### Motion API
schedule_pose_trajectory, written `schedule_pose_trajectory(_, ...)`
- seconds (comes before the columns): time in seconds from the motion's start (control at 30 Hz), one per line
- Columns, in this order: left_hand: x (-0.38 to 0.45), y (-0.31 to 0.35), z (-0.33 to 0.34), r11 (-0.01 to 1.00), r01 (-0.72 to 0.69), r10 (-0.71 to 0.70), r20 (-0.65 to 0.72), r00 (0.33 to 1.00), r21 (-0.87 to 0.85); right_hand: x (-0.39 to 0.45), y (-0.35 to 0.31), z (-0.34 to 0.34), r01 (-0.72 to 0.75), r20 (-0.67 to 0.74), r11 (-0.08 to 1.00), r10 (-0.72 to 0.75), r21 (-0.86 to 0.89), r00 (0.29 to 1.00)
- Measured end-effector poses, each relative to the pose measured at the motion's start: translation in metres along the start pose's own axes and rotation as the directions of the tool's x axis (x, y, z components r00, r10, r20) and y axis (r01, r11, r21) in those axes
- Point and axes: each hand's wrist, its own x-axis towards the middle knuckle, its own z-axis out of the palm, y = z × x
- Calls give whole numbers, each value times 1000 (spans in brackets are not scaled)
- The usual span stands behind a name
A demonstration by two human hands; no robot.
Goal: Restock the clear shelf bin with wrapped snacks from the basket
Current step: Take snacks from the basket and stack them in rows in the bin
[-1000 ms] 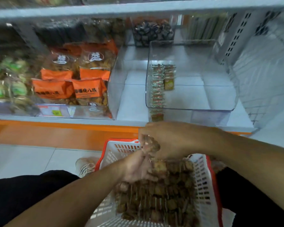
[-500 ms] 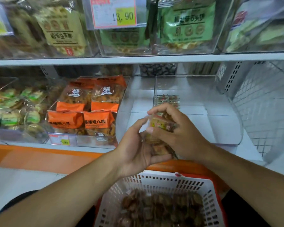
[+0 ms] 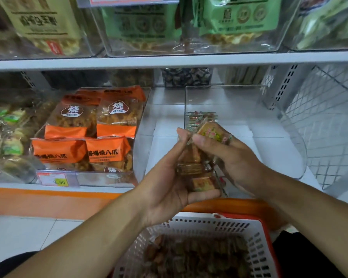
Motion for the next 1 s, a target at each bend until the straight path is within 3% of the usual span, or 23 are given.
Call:
schedule_pose_trajectory(0.23, 3, -6, 2, 997, -15, 10, -57, 998, -82, -4, 0, 4, 32, -179, 999, -35, -22, 983)
schedule_pose_trajectory(0.47, 4, -4, 4, 989, -73, 53, -156, 986, -128, -6, -18, -13, 64, -288, 992, -30, 111, 957)
schedule_pose_trajectory(0.67, 1, -3, 2, 987, -133, 116, -171, 978, -91, -13, -30, -28, -2, -139, 988, -19, -154, 990)
schedule_pose_trajectory(0.77, 2, -6, 3, 984, -169, 157, -175, 972, -52, -16, -30, -29, -3, -177, 982, -31, -187, 984)
schedule_pose_trajectory(0.9, 4, -7, 5, 975, -218, 220, -176, 959, 32, -19, -24, -23, -32, -116, 989, 15, -146, 993)
schedule_pose_trajectory(1.0, 6, -8, 3, 976, -207, 217, -196, 956, 68, -20, -18, -17, 78, -180, 969, -122, -235, 976)
